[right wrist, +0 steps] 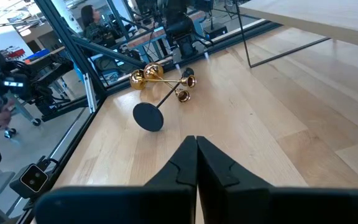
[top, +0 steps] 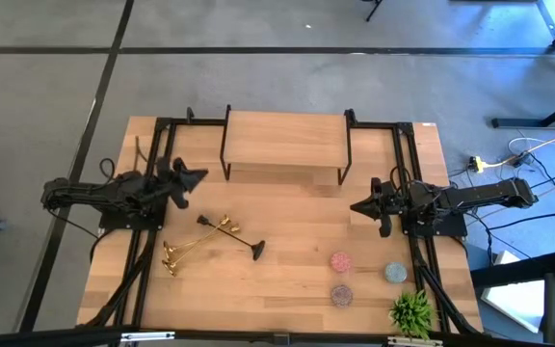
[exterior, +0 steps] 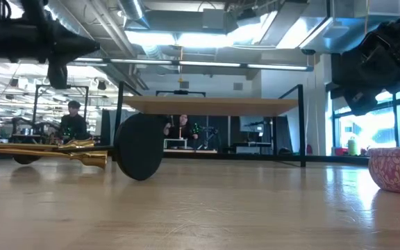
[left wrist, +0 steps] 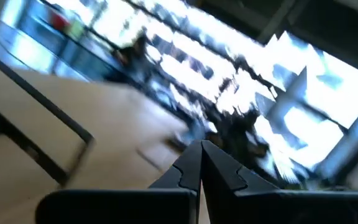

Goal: Pick & Place candle stick holders
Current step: Put the pink scented candle on the shelf

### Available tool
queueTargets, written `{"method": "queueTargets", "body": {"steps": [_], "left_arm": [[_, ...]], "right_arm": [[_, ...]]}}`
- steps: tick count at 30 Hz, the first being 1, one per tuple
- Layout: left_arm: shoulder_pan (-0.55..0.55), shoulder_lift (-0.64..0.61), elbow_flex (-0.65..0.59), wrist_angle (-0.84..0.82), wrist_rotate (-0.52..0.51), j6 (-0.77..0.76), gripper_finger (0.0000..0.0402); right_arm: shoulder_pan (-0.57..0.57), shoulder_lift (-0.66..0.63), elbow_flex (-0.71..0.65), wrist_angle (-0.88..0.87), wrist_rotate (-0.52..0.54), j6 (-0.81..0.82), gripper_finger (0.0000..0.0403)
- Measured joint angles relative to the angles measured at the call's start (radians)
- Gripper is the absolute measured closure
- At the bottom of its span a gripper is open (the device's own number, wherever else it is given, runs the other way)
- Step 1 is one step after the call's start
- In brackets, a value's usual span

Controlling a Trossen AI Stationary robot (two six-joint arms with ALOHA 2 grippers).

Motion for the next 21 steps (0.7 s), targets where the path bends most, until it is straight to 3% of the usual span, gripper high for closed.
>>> {"method": "queueTargets", "body": {"steps": [4,8,15,21], "left_arm": [[0.0,0.002,0.0,0.095,-0.018,0.051,0.0398],[0.0,0.044,0.0,0.228,0.113,0.138,0.0398],[0.0,0.229,0.004,0.627,0.38,0.325,0.0398],[0.0,0.45,0.086,0.693,0.327,0.4,0.0398]], "right_arm": [[0.0,0.0,0.0,0.0,0.0,0.0,0.0402],[0.0,0.0,0.0,0.0,0.0,0.0,0.0402],[0.0,0.0,0.0,0.0,0.0,0.0,0.0402],[0.0,0.0,0.0,0.0,0.0,0.0,0.0402]]}}
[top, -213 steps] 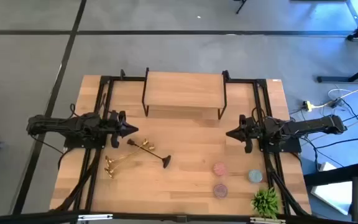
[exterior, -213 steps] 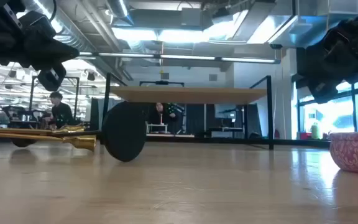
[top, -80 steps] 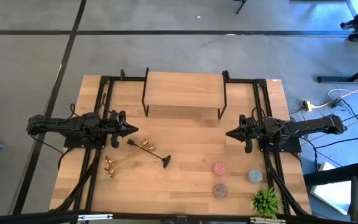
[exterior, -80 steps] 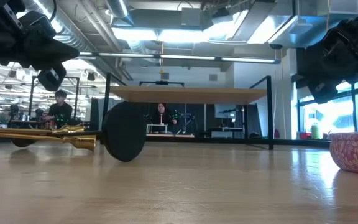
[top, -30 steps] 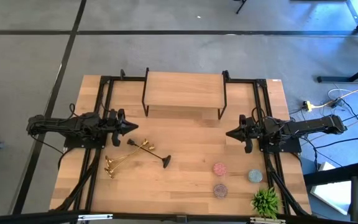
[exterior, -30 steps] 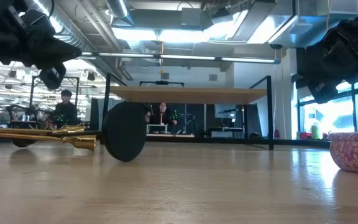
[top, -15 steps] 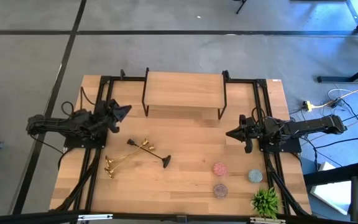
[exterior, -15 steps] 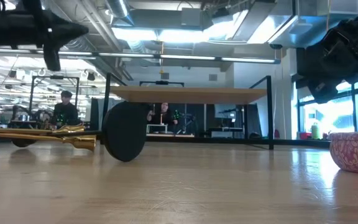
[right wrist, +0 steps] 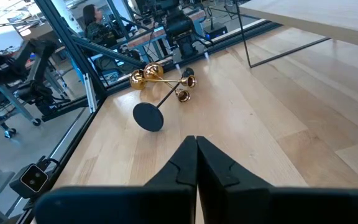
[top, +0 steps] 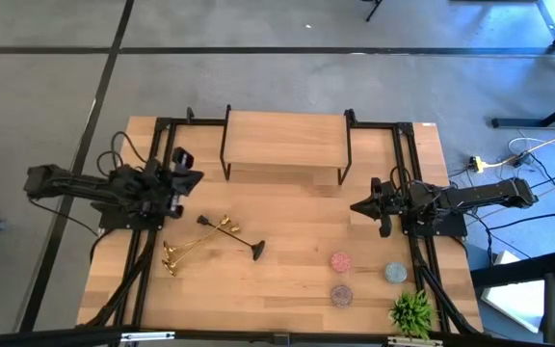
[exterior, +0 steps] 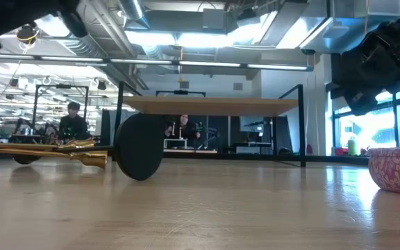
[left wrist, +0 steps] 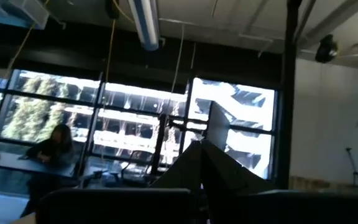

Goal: Pick & Place candle stick holders
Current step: Put the pink scented candle on the shelf

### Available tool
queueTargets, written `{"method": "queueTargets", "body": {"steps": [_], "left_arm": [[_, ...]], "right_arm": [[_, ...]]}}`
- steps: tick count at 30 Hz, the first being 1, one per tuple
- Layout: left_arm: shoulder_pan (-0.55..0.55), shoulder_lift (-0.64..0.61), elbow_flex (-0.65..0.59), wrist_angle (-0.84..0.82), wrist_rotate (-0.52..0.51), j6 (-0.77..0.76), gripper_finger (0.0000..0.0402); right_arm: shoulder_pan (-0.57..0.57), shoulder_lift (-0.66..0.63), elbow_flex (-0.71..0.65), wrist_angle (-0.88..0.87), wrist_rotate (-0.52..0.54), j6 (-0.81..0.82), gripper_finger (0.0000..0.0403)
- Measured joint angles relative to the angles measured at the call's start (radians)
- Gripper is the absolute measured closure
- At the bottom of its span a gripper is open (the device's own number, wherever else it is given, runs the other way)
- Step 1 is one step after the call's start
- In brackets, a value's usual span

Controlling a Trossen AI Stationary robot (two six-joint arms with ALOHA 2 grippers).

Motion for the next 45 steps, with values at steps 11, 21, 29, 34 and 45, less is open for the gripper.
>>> {"method": "queueTargets", "body": {"steps": [11,21,29,34,45], "left_arm": [[0.018,0.556,0.299,0.437,-0.023,0.08,0.0398],[0.03,0.783,0.528,0.184,-0.035,0.119,0.0398],[0.077,0.747,0.54,0.048,-0.073,0.076,0.0398],[0.091,0.742,0.54,0.039,-0.079,0.127,0.0398],[0.102,0.727,0.54,-0.297,0.041,0.185,0.0398]], "right_arm": [[0.0,0.0,0.0,0.0,0.0,0.0,0.0402],[0.0,0.0,0.0,0.0,0.0,0.0,0.0402],[0.002,0.005,0.0,0.01,-0.254,0.056,0.0402],[0.002,0.006,0.0,0.01,-0.255,0.043,0.0402],[0.002,0.006,0.0,0.01,-0.255,0.042,0.0402]]}}
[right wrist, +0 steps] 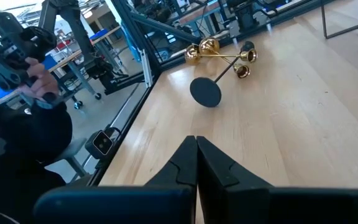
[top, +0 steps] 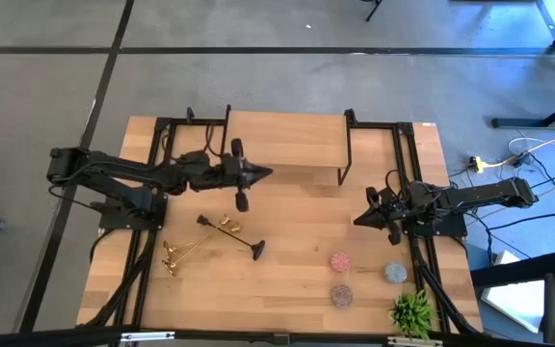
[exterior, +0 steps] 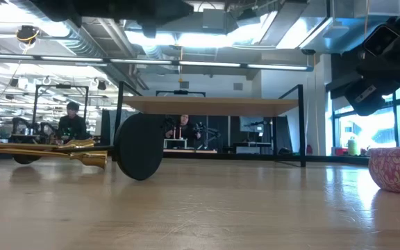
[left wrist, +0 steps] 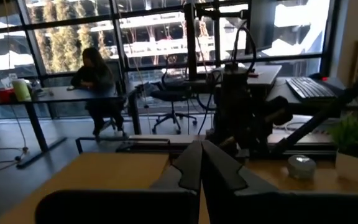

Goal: Pick & Place candle stick holders
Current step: Put the pink scented candle on the shelf

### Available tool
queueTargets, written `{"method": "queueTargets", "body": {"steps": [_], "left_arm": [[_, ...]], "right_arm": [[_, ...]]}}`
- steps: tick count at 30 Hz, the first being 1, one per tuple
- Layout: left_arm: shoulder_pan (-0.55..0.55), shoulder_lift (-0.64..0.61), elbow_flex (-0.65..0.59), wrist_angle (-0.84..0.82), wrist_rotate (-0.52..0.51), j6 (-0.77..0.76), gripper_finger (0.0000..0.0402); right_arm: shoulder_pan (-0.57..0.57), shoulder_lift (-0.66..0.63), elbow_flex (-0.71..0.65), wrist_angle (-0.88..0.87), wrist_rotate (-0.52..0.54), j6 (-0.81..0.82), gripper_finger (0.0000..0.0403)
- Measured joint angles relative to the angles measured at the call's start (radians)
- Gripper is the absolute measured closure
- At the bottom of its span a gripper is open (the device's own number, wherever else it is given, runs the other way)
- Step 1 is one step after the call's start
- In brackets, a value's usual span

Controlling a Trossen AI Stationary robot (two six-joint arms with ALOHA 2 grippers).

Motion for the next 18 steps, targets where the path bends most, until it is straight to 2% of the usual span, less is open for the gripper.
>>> {"method": "queueTargets", "body": {"steps": [6,8,13,18], "left_arm": [[-0.035,-0.01,-0.013,-0.089,0.012,-0.023,0.0398],[-0.059,-0.01,-0.034,-0.089,-0.024,-0.033,0.0398],[-0.1,-0.011,-0.056,-0.037,-0.194,-0.034,0.0398],[-0.118,-0.012,-0.056,-0.012,-0.192,-0.035,0.0398]], "right_arm": [[0.0,0.0,0.0,0.0,0.001,0.0,0.0402],[0.0,0.0,0.0,0.0,0.003,0.0,0.0402],[0.0,0.0,0.0,-0.001,0.003,0.0,0.0402],[0.0,0.0,0.0,0.0,0.003,0.0,0.0402]]}}
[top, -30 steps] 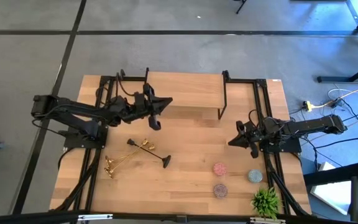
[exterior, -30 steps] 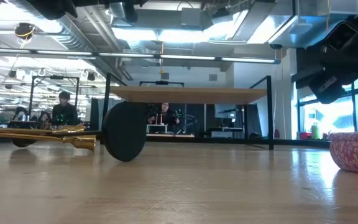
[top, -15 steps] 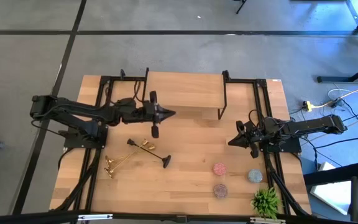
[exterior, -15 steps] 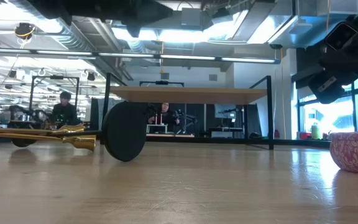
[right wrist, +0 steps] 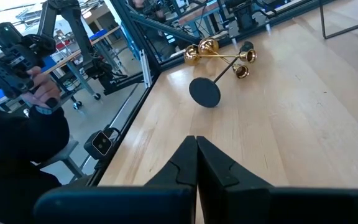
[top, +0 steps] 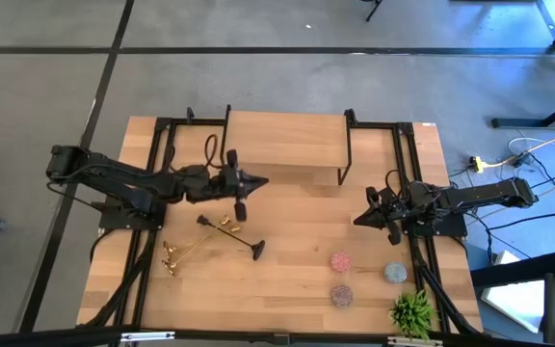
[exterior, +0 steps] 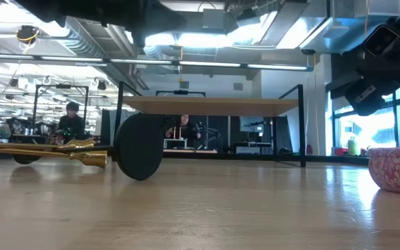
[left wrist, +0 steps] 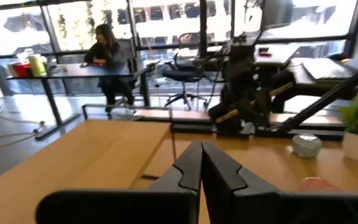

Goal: Pick & Place candle stick holders
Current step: Put the pink scented candle on the shelf

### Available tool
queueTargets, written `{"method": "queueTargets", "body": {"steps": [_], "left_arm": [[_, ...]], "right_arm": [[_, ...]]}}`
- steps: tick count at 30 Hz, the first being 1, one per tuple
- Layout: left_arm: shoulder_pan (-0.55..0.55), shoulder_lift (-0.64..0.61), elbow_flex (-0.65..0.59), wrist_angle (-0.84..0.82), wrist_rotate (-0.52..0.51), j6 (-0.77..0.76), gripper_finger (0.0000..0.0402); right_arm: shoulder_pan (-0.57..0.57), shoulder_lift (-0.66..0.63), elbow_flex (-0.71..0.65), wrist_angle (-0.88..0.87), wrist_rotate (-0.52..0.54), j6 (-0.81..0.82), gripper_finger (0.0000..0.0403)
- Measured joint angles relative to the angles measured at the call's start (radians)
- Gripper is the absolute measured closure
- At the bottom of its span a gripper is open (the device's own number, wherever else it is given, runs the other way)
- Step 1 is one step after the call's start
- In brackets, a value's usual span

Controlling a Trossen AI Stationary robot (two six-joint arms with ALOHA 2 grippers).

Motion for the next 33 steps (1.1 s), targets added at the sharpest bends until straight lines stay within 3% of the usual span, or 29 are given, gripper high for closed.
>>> {"method": "queueTargets", "body": {"steps": [33], "left_arm": [[-0.018,0.001,0.0,0.051,-0.002,0.037,0.0398]], "right_arm": [[0.0,0.0,0.0,0.0,-0.001,0.0,0.0402]]}}
